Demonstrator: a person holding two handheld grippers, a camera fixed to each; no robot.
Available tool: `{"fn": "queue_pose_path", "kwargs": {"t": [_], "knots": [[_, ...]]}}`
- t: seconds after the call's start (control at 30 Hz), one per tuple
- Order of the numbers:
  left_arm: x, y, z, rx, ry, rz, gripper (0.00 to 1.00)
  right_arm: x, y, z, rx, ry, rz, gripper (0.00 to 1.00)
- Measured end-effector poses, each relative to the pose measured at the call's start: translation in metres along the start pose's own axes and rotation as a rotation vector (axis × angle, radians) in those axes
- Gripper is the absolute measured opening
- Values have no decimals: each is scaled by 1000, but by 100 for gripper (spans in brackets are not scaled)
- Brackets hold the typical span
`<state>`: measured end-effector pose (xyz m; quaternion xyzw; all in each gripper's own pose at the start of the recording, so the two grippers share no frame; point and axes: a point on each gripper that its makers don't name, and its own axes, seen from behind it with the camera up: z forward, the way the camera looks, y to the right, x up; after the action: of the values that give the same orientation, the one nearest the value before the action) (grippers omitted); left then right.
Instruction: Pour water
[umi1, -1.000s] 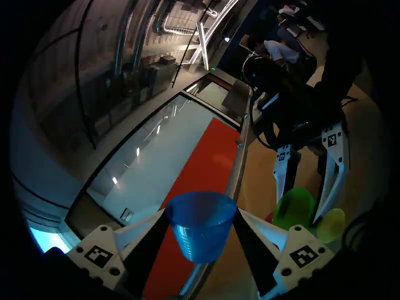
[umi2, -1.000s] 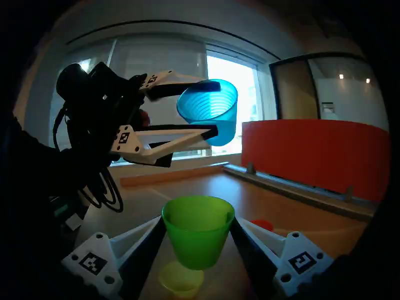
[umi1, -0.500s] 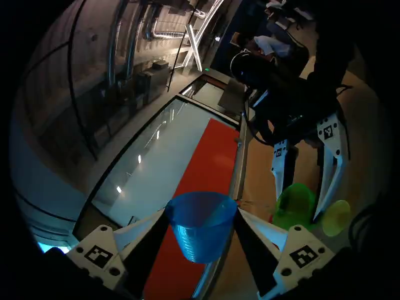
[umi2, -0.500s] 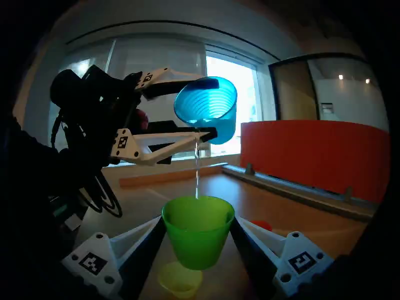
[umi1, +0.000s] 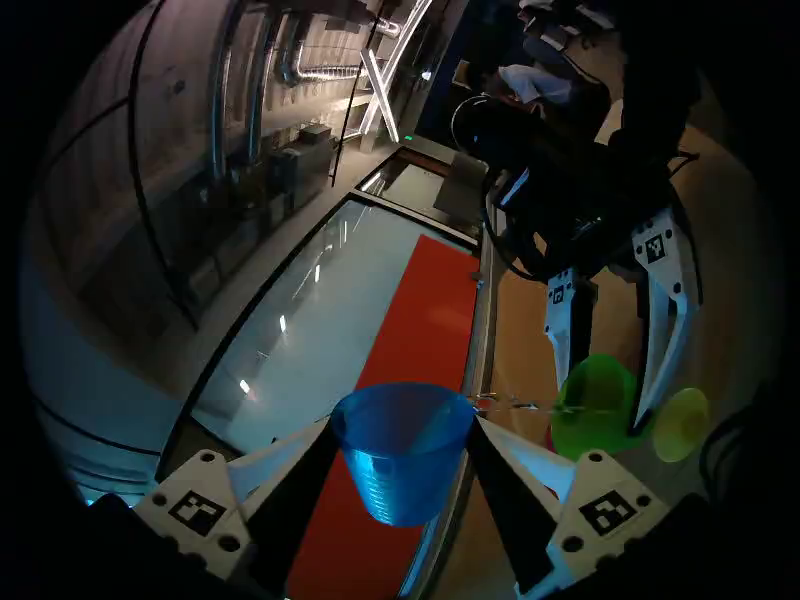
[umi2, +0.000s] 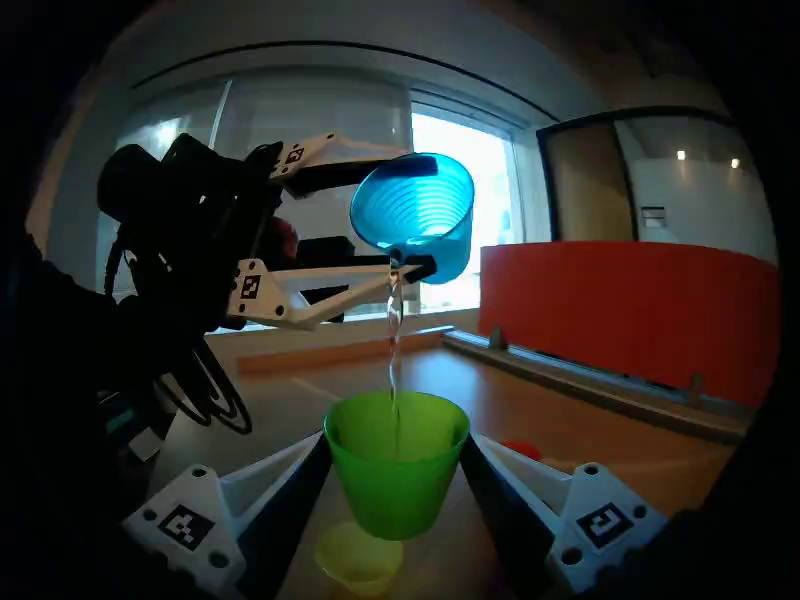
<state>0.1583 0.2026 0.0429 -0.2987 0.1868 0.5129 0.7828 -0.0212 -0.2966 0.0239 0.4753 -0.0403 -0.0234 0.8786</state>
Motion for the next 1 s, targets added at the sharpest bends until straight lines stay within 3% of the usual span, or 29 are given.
{"fn": "queue_pose_path", "kwargs": {"t": [0.7,1.0], "knots": [[1,-2,-3,-2,-1,66,87,0,1,-2,-2,2,-4,90],[6,-8,-4,5,7,90,87,0,2,-3,-4,3,-5,90]]}}
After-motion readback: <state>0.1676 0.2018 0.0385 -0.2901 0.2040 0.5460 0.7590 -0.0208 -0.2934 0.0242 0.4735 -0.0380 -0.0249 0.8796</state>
